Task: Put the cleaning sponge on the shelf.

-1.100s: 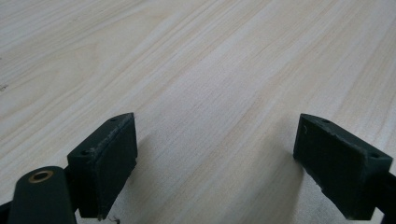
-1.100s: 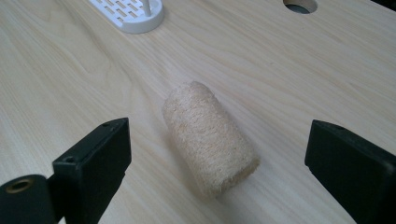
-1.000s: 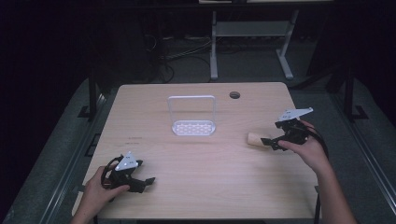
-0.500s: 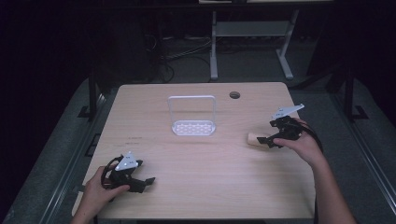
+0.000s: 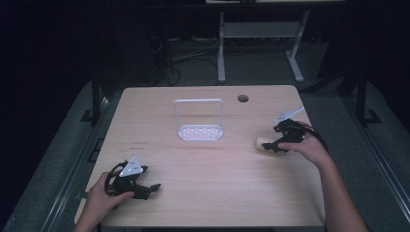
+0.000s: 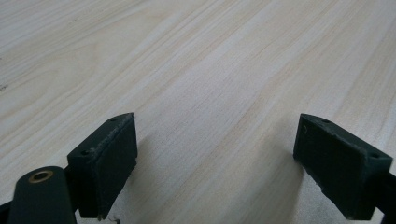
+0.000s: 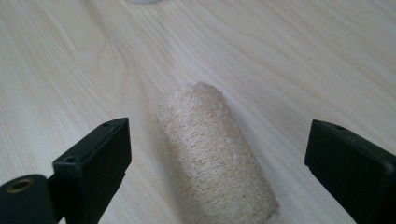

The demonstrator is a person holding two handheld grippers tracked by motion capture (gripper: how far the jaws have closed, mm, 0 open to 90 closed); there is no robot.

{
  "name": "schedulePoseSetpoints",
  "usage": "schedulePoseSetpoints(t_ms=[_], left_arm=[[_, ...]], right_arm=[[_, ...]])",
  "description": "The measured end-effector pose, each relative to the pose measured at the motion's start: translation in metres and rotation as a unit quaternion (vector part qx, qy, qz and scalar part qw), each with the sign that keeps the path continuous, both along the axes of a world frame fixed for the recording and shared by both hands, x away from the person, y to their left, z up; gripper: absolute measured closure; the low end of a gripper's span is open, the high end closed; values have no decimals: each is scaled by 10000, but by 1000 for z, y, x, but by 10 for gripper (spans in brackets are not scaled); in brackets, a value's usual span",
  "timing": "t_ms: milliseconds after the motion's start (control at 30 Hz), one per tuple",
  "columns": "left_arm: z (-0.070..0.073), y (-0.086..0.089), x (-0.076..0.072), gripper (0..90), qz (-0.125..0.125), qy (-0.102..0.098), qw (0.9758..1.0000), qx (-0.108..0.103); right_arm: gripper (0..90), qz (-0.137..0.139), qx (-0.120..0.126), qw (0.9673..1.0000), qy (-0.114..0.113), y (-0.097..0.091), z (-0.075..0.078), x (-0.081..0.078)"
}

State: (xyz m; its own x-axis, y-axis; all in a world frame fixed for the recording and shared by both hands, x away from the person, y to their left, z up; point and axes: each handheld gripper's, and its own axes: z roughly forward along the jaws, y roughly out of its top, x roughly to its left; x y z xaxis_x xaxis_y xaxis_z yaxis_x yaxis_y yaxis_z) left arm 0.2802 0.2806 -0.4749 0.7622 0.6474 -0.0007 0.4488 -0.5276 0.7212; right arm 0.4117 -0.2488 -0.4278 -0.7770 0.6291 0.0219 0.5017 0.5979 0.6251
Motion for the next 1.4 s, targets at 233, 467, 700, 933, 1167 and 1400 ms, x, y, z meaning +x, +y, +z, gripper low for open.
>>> schedulePoseSetpoints(t_ms=[233, 467, 700, 933, 1167, 1400], left_arm=[[0, 0, 0, 131, 0, 0, 10000, 1], [0, 0, 0, 131, -1, 0, 10000, 1], [0, 0, 0, 131, -1, 0, 10000, 2], [0, 0, 0, 131, -1, -1, 10000, 2], [0, 0, 0, 131, 0, 0, 10000, 1], [0, 0, 0, 131, -1, 0, 10000, 2]], right_arm=[[69, 112, -126, 9998, 82, 5, -8, 3], [72, 243, -259, 9993, 132, 10, -15, 4], [139, 312, -389, 9986, 149, 14, -20, 5], [177, 339, -457, 9982, 210, 14, -24, 6], [248, 361, -463, 9980, 229, 13, -25, 7], [327, 384, -525, 9976, 220, 13, -25, 5]])
